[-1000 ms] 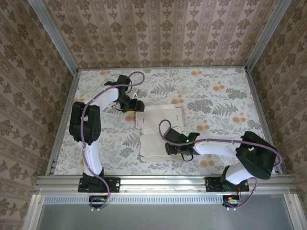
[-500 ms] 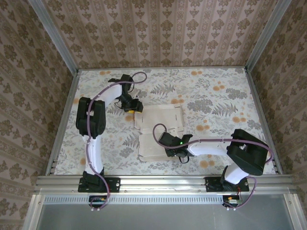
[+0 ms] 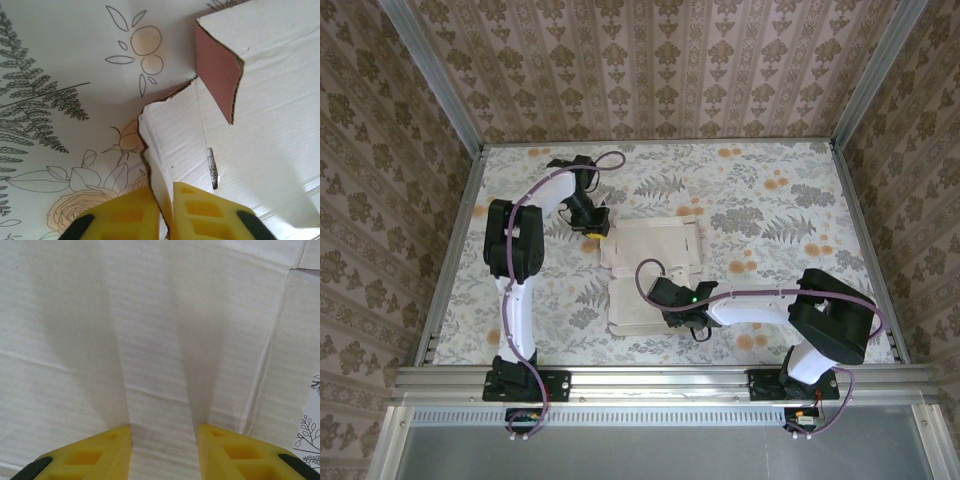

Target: Fold the paper box

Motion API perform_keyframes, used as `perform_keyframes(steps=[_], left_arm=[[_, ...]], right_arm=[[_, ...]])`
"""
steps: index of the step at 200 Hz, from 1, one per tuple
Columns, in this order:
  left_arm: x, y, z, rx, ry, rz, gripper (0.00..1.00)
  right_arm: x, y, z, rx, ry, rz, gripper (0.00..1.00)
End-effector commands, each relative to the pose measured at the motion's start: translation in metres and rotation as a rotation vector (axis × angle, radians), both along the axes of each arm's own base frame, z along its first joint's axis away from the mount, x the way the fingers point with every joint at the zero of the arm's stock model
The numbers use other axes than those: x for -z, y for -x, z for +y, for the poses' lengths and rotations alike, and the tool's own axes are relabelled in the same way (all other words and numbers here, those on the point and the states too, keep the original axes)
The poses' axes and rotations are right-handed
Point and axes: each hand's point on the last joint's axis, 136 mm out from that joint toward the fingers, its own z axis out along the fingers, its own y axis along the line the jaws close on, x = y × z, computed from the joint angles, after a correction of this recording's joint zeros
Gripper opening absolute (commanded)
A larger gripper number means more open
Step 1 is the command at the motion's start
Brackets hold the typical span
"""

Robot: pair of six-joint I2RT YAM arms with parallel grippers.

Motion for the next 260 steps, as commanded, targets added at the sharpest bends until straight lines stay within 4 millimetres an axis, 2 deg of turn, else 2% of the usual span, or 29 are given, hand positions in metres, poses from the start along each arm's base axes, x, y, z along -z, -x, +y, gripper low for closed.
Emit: perform_keyframes(steps=[1, 63, 116, 149, 165, 191, 226, 260], left_arm=[[-0.009, 0.0, -0.004, -0.008, 0.044, 0.01, 0.09], [-0.048, -0.018, -0.039, 0.06, 0.206, -0.257, 0.07], [-0.076, -0.03, -0.063, 0.121, 0.329, -0.495, 0.08], [-0.085, -0.036, -0.072, 0.14, 0.348, -0.594, 0.08], [-0.084, -0.033, -0.077, 0.154, 0.371, -0.579, 0.1], [-0.089, -0.023, -0.089, 0.214, 0.427, -0.636, 0.08], [-0.098, -0.018, -0.097, 0.243, 0.451, -0.679, 0.07], [-0.1, -0.015, -0.099, 0.264, 0.456, -0.698, 0.07]], right_arm=[[0.017, 0.01, -0.015, 0.022, 0.072, 0.047, 0.39], [0.007, 0.006, -0.004, 0.056, 0.008, 0.045, 0.36], [-0.023, -0.005, 0.026, 0.03, -0.135, 0.01, 0.35], [-0.034, 0.001, 0.04, -0.056, -0.207, 0.033, 0.2], [-0.032, 0.004, 0.038, -0.064, -0.215, 0.052, 0.13], [-0.024, 0.006, 0.03, -0.035, -0.216, 0.084, 0.0], [-0.006, 0.008, 0.023, -0.003, -0.185, 0.126, 0.0], [0.005, 0.008, 0.029, 0.023, -0.203, 0.154, 0.0]])
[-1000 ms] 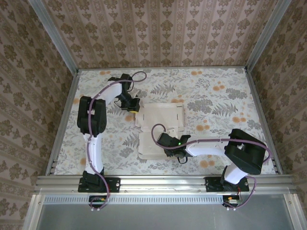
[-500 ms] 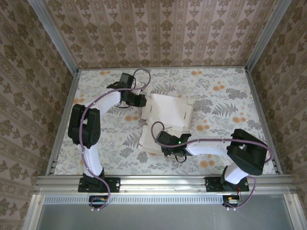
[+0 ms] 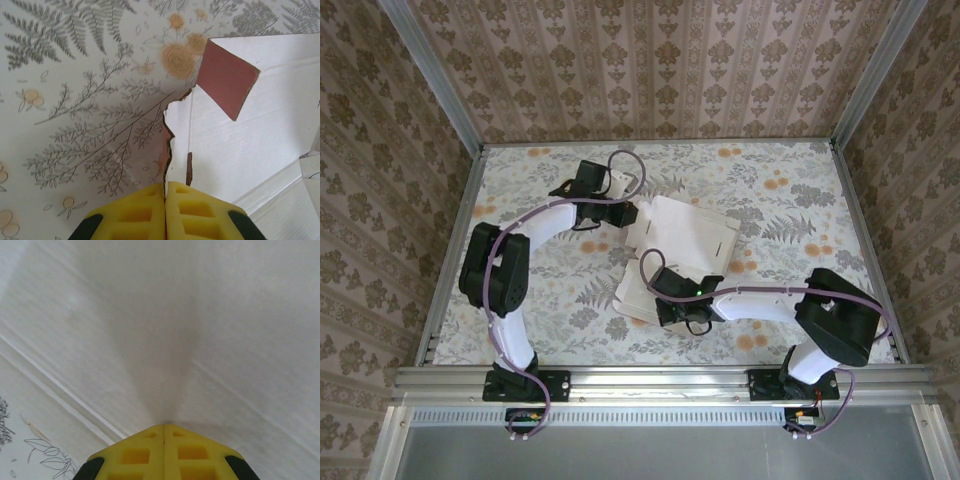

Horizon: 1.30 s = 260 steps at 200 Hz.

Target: Fold the paper box

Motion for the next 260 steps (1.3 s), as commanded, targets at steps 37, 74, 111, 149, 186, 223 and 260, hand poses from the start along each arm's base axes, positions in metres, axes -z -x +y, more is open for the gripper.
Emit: perform_keyframes(steps=[37, 74, 111, 149, 186, 223, 260], left_arm=[[-0.019, 0.022, -0.016, 0.088, 0.05, -0.14, 0.06], [-0.006, 0.034, -0.005, 0.074, 0.011, -0.118, 0.07], [0.004, 0.043, 0.007, 0.056, -0.033, -0.114, 0.07], [0.011, 0.055, 0.014, 0.043, -0.064, -0.099, 0.07], [0.021, 0.066, 0.022, 0.038, -0.121, -0.058, 0.07], [0.032, 0.078, 0.025, 0.047, -0.204, -0.03, 0.07], [0.042, 0.088, 0.031, 0.046, -0.261, -0.004, 0.06]], right_arm=[[0.02, -0.002, -0.001, 0.083, 0.026, 0.046, 0.0], [0.025, -0.009, -0.009, 0.155, 0.05, 0.044, 0.0], [0.026, -0.011, -0.009, 0.169, 0.049, 0.043, 0.0], [0.028, -0.013, -0.01, 0.183, 0.054, 0.041, 0.0], [0.029, -0.013, -0.012, 0.197, 0.057, 0.039, 0.0], [0.029, -0.013, -0.012, 0.199, 0.055, 0.038, 0.0], [0.029, -0.013, -0.013, 0.2, 0.054, 0.035, 0.0]])
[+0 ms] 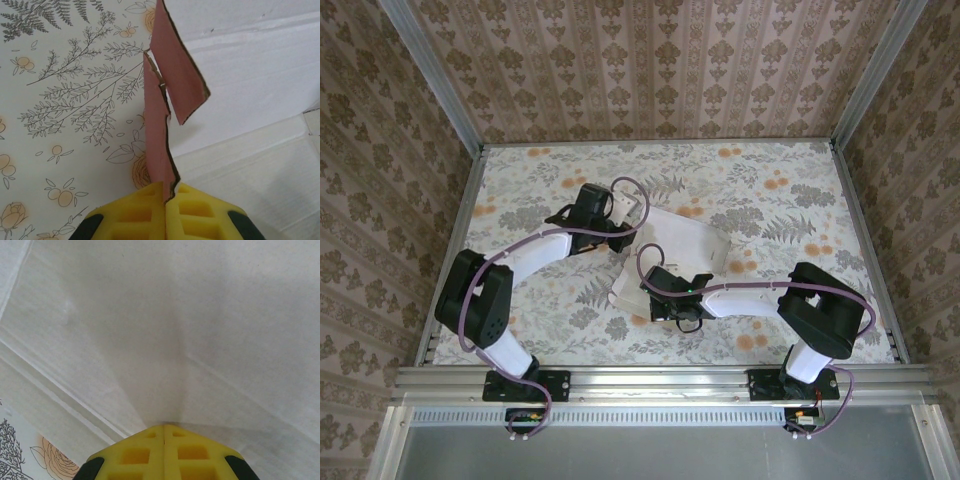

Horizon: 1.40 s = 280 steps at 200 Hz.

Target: Fold the paper box

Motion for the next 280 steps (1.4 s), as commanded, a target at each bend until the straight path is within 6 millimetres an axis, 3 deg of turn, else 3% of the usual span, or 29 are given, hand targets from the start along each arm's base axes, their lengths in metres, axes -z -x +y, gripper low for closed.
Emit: perform_keyframes(steps=[1, 179, 280], left_arm=[[0.034, 0.028, 0.02, 0.003, -0.137, 0.115, 0.06], [0.065, 0.056, 0.044, -0.093, -0.256, 0.221, 0.02], [0.051, 0.046, 0.026, -0.082, -0.171, 0.197, 0.0]], right_arm=[[0.022, -0.001, -0.024, 0.048, 0.1, 0.018, 0.0], [0.022, -0.002, -0.022, 0.047, 0.094, 0.012, 0.0], [0.015, -0.003, -0.017, 0.03, 0.061, -0.001, 0.0]])
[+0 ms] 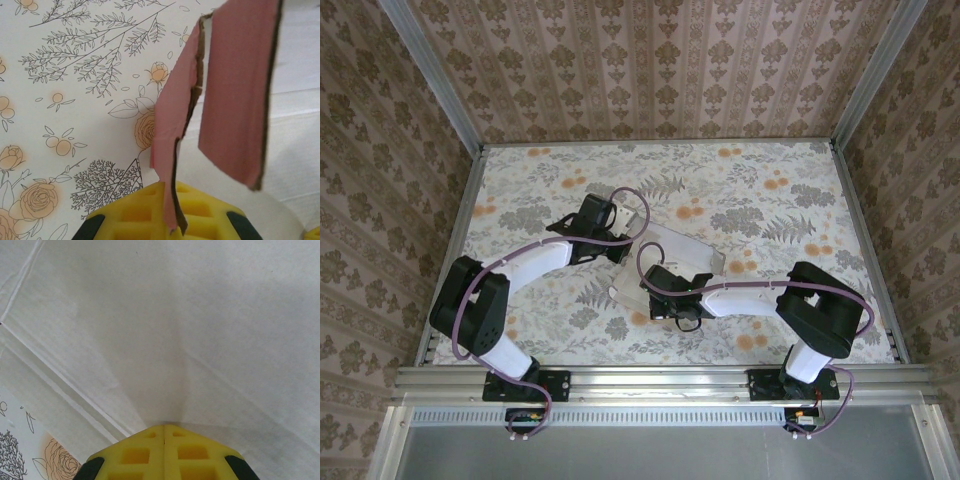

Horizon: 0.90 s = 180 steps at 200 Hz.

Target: Fold the paper box

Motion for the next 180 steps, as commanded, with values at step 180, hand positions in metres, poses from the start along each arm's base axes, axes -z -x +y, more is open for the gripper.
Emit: perform_keyframes(steps=[180], left_arm=[[0.044, 0.028, 0.003, 0.028, -0.096, 0.136, 0.0]], right_arm=[[-0.077, -0.023, -0.001, -0.16, -0.166, -0.101, 0.0]])
